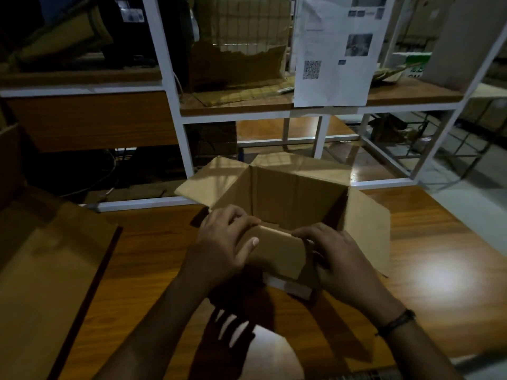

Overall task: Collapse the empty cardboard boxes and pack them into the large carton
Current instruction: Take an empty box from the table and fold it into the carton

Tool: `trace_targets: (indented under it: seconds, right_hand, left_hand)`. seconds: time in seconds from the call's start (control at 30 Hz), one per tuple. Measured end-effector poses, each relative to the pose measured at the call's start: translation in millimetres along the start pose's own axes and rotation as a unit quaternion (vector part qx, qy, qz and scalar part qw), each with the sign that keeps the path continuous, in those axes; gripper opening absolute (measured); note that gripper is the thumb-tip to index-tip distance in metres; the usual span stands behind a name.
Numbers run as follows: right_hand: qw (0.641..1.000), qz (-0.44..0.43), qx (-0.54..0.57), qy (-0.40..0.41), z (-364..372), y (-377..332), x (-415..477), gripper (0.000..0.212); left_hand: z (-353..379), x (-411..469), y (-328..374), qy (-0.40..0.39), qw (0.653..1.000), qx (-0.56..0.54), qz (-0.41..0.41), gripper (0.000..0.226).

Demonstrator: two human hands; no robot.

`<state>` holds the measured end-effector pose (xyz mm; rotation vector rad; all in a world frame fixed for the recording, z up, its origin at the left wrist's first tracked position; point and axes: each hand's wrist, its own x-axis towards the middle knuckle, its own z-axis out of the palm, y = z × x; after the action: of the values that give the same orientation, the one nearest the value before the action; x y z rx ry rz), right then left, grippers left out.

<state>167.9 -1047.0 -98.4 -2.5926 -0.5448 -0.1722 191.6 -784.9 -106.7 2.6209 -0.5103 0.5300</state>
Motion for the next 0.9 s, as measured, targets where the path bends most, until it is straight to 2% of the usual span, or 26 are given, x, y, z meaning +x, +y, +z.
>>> trace_targets:
  seconds: [0.1,0.23,0.43,0.57,0.73,0.9]
  right_hand:
    - [0.999,0.020,0.006,0.032,-9,21,-2,0.052]
    - [0.995,0.047,-0.066,0.059,-12,27,0,0.059]
    - [0.988,-0.052,-0.123,0.077,11,-10,6,0.062]
    - [0.988,-0.053,-0.118,0.079,33,-25,15,0.064]
    - [0.984,-0.071,-0.087,0.137,43,-21,25,0.031]
    - [0.981,-0.094,-0.087,0.143,45,-11,19,0.046]
  left_hand:
    - [1,-5,2,0.023,0.999,-0.025,0.003,0.023]
    - [9,-10,10,0.044,0.998,-0.033,0.013,0.020]
    - [19,-8,19,0.055,0.998,-0.037,0.014,0.024]
    - [25,-6,22,0.063,0.996,-0.057,-0.001,0.021]
    - [30,-1,24,0.088,0.993,-0.074,-0.012,0.019]
    - [33,-3,22,0.096,0.992,-0.080,-0.013,0.022]
